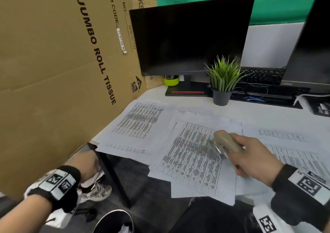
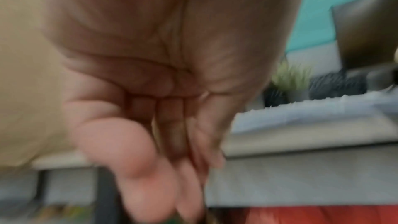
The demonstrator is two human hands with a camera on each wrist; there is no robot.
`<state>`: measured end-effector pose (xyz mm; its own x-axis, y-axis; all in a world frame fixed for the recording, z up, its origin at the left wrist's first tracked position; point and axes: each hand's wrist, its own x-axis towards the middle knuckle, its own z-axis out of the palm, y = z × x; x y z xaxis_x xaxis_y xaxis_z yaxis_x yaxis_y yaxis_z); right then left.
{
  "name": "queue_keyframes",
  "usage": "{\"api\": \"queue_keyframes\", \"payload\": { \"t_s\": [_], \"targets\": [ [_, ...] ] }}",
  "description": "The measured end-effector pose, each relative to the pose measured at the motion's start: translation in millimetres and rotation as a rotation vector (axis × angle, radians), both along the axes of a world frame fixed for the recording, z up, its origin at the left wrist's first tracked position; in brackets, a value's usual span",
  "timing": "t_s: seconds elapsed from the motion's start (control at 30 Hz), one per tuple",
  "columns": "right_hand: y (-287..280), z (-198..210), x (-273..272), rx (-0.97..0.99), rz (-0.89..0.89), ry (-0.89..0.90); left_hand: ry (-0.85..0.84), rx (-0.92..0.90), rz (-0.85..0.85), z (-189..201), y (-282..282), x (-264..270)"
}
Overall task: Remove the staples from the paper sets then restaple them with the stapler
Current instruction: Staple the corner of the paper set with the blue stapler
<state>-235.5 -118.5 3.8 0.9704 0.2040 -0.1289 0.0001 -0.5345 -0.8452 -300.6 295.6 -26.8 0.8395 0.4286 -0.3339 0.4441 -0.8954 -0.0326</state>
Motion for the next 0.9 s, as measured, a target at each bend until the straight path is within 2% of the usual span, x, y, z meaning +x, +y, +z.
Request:
{"api": "queue_keyframes", "payload": {
  "t_s": [0.1,0.2,0.33,0.43,0.53,0.6,0.7,0.83,0.9],
  "targets": [
    [-26,-9,9,0.085,-0.149,0.046,-0.097,-0.162,-0.043,41,-23,16],
    [-60,-17,16,0.185,-0.333,0.095,-0.203,-0.279,-0.185,70,-67,43],
    [-107,-25,19,0.297,-0.569,0.166,-0.226,-0.445,-0.478,71,-161,90],
    [-137,-34,27,0.279,-0.712,0.171,-0.179,-0.515,-0.684,59,-247,119],
    [-164,-42,53,0.150,-0.804,0.118,-0.073,-0.485,-0.803,48,-314,134],
    [-179,-39,76,-0.001,-0.797,0.079,-0.049,-0.443,-0.852,41,-342,143],
    [-195,-23,106,-0.241,-0.719,0.057,-0.028,-0.384,-0.871,36,-366,155],
    [-214,10,131,-0.330,-0.726,-0.113,0.031,-0.277,-0.859,32,-387,169],
    [-230,17,135,-0.558,-0.699,-0.142,0.045,-0.228,-0.845,28,-394,174]
  ]
}}
